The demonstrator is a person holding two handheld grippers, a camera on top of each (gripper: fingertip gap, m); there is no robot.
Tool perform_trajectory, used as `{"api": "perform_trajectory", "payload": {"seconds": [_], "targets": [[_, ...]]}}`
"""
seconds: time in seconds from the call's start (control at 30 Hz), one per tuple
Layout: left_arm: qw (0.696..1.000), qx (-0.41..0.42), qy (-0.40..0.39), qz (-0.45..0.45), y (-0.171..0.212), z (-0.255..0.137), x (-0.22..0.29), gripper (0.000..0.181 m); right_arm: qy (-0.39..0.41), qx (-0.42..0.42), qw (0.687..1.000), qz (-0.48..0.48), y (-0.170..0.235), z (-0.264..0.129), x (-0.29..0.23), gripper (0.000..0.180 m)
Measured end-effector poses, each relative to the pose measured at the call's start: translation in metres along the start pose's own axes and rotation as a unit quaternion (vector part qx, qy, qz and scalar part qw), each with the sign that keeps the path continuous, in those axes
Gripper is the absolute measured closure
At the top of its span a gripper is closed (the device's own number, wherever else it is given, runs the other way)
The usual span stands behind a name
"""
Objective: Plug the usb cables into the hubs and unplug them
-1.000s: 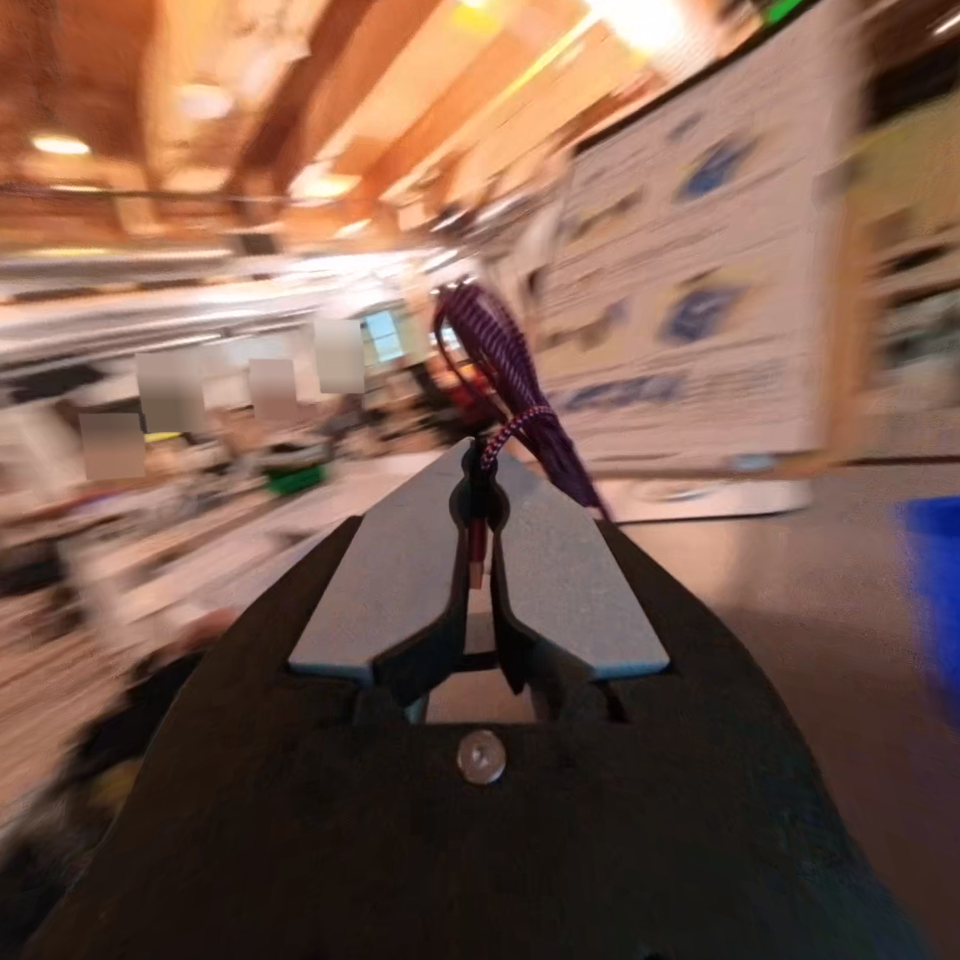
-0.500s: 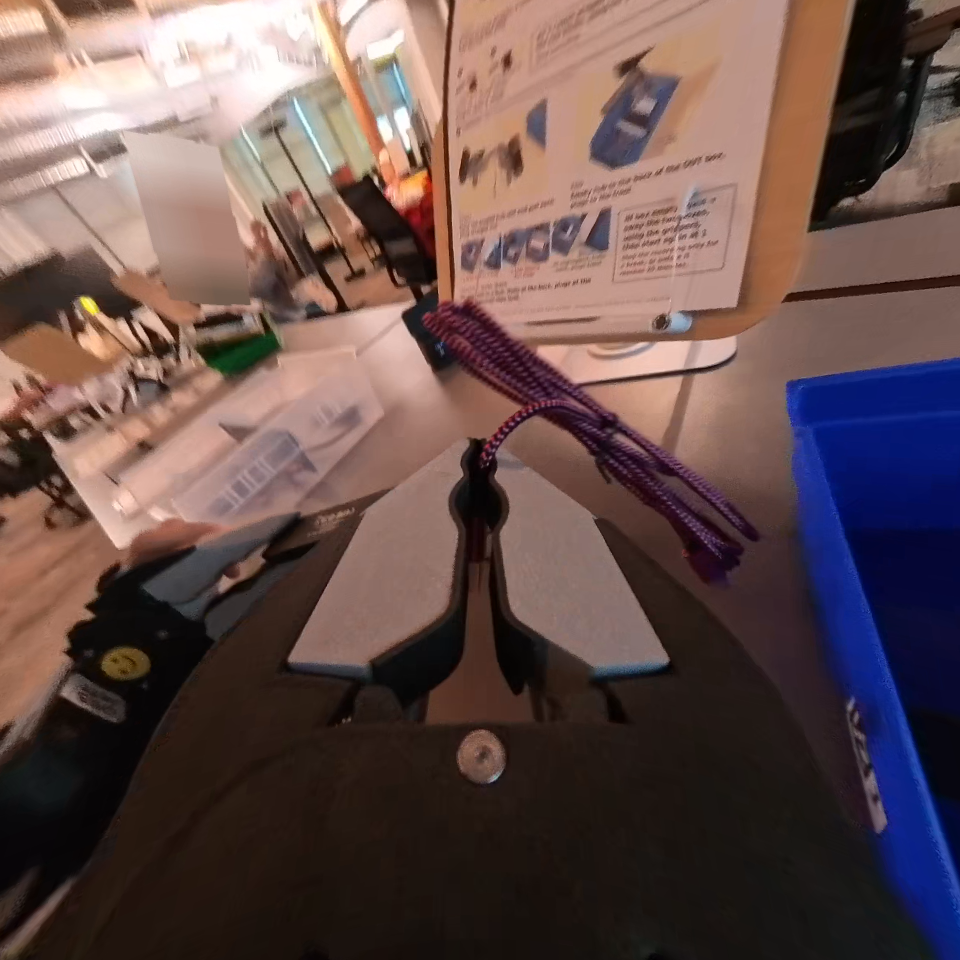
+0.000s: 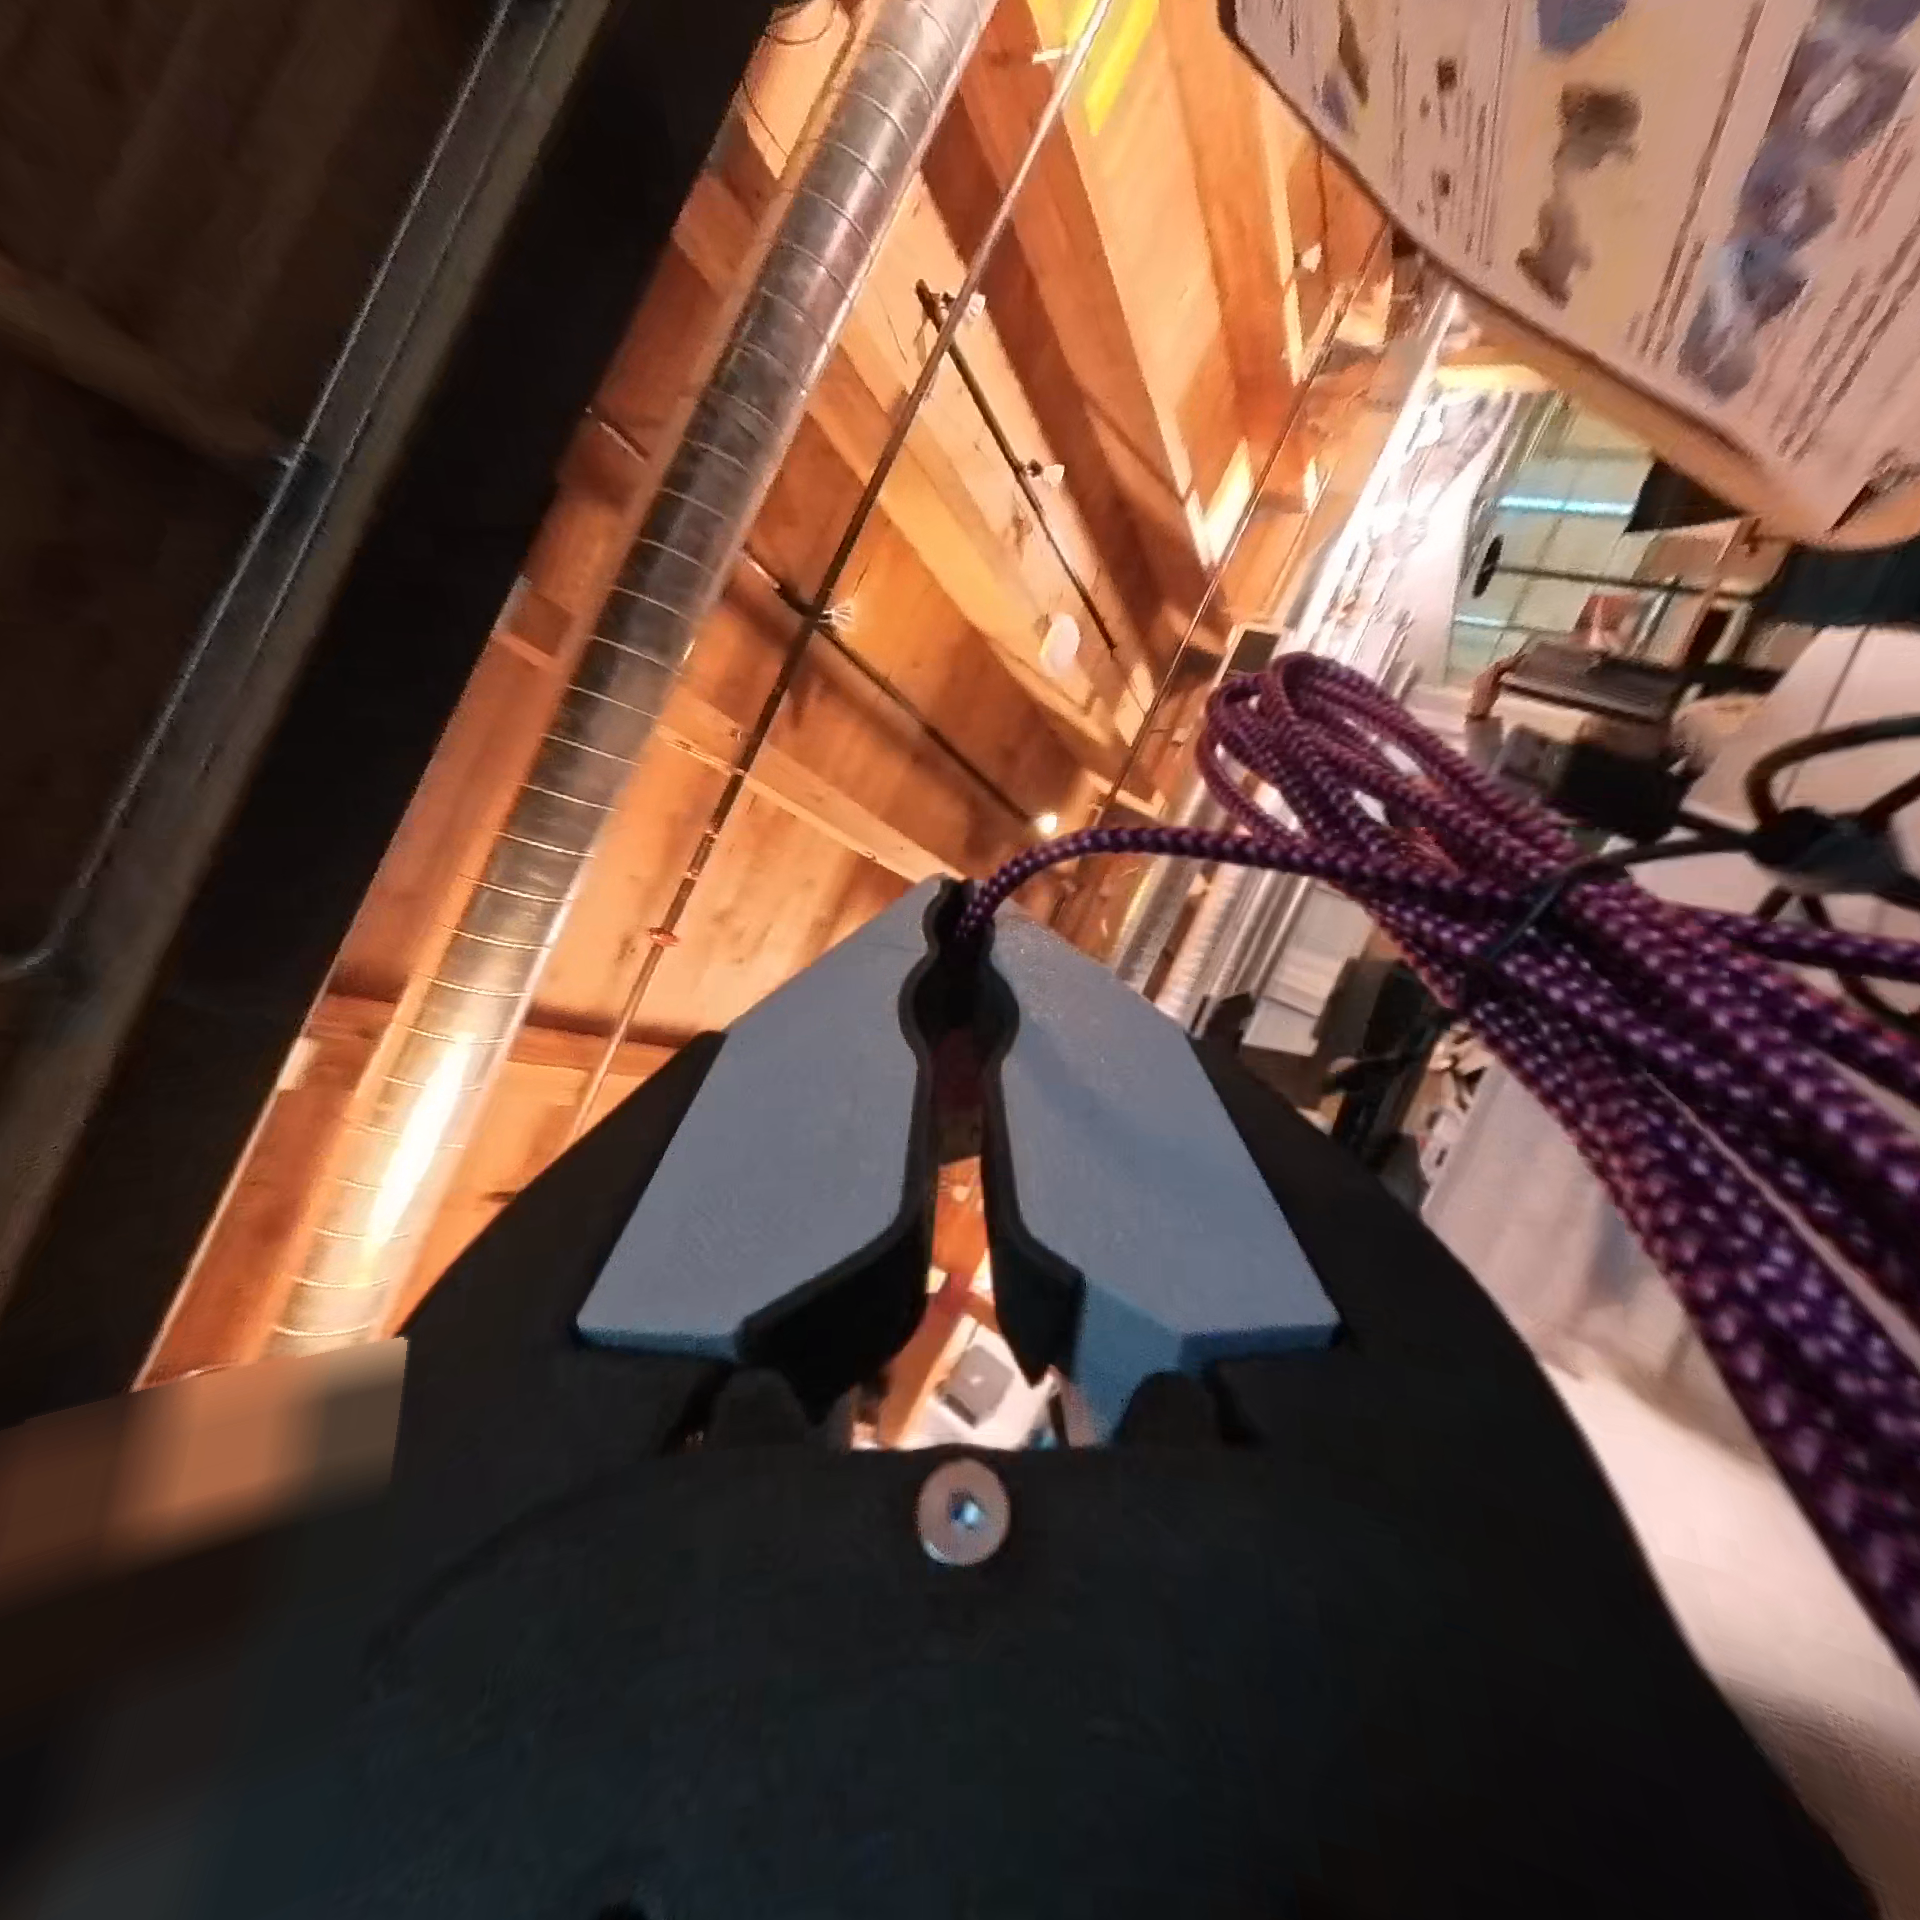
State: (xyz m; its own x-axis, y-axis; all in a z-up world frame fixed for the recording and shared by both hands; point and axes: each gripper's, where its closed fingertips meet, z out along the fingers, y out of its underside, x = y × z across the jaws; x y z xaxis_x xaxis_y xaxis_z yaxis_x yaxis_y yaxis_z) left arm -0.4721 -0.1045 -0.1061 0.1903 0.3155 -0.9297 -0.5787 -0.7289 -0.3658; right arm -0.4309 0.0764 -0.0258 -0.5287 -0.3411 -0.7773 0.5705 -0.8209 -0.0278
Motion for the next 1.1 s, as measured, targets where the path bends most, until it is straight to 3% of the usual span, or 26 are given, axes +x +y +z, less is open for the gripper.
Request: {"api": "perform_trajectory", "payload": {"seconds": [0.3, 0.47, 0.6, 0.77, 0.97, 1.1], "targets": [[1.0, 0.005, 0.0, 0.007, 0.0, 0.0, 0.002, 0.171, -0.009, 0.009, 1.0, 0.001, 0.004, 0.001, -0.004, 0.18], [0.998, 0.008, 0.046, -0.03, -0.004, -0.001, 0.009, 0.171, 0.003, 0.022, 0.999, -0.024, -0.001, -0.001, -0.003, 0.18], [0.991, 0.004, 0.103, -0.086, -0.008, -0.003, 0.017, 0.171, 0.021, 0.048, 0.993, -0.109, -0.003, -0.003, -0.005, 0.18], [0.974, -0.002, 0.163, -0.156, -0.013, -0.008, 0.019, 0.172, 0.064, 0.058, 0.958, -0.275, 0.016, 0.003, 0.0, 0.18], [0.96, 0.018, 0.198, -0.196, -0.029, -0.019, 0.018, 0.172, 0.037, 0.048, 0.947, -0.314, 0.048, 0.013, 0.004, 0.18], [0.953, 0.036, 0.216, -0.208, -0.052, -0.024, 0.021, 0.173, 0.061, 0.063, 0.909, -0.408, 0.064, 0.014, 0.005, 0.18]]}}
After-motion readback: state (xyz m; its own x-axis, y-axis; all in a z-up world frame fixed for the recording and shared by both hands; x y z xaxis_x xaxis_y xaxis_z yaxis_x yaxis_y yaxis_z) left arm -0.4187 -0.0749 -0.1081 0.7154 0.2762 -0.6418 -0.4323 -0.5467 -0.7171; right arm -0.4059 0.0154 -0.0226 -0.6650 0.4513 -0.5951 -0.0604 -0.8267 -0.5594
